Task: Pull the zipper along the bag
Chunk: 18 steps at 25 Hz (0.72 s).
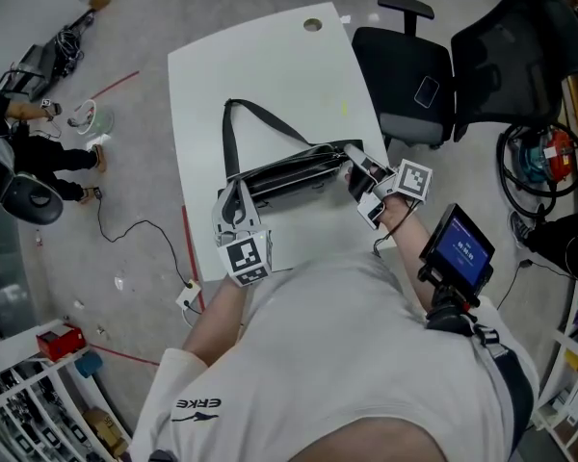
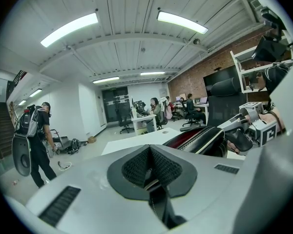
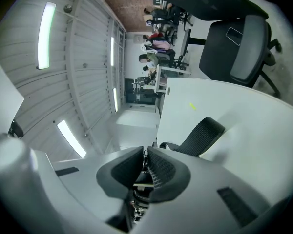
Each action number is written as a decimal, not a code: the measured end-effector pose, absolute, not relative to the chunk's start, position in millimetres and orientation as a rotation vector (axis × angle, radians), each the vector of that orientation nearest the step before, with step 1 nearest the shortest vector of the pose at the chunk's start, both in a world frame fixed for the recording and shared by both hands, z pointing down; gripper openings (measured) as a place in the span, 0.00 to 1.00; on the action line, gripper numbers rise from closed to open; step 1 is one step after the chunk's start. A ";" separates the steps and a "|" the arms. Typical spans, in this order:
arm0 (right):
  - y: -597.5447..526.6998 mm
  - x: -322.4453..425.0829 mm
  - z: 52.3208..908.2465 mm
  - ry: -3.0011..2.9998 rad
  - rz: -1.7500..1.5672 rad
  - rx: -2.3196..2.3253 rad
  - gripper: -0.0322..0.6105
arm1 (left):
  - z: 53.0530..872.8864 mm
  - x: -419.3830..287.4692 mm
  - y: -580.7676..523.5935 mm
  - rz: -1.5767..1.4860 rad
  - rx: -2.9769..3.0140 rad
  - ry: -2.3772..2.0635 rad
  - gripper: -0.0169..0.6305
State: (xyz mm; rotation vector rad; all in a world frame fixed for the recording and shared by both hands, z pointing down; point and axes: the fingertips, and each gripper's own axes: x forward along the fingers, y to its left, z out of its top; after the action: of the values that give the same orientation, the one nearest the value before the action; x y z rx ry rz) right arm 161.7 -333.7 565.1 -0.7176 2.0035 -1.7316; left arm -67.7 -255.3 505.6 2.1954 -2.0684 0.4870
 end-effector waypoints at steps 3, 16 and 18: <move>-331.6 152.7 558.2 2.033 -1.711 -0.706 0.10 | 506.1 -68.2 -257.2 0.485 2.192 -2.071 0.03; -335.6 148.1 540.7 2.157 -1.651 -0.876 0.06 | 513.1 -66.9 -261.1 0.476 2.215 -2.066 0.03; -334.0 146.2 541.1 2.162 -1.661 -0.898 0.06 | 515.3 -64.7 -260.8 0.470 2.216 -2.061 0.03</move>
State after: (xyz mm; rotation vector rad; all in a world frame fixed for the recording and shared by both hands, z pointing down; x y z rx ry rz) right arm 146.2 -334.0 541.1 -0.8977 2.1623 -1.6610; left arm -64.7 -260.8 515.3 2.2159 -2.0611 0.4702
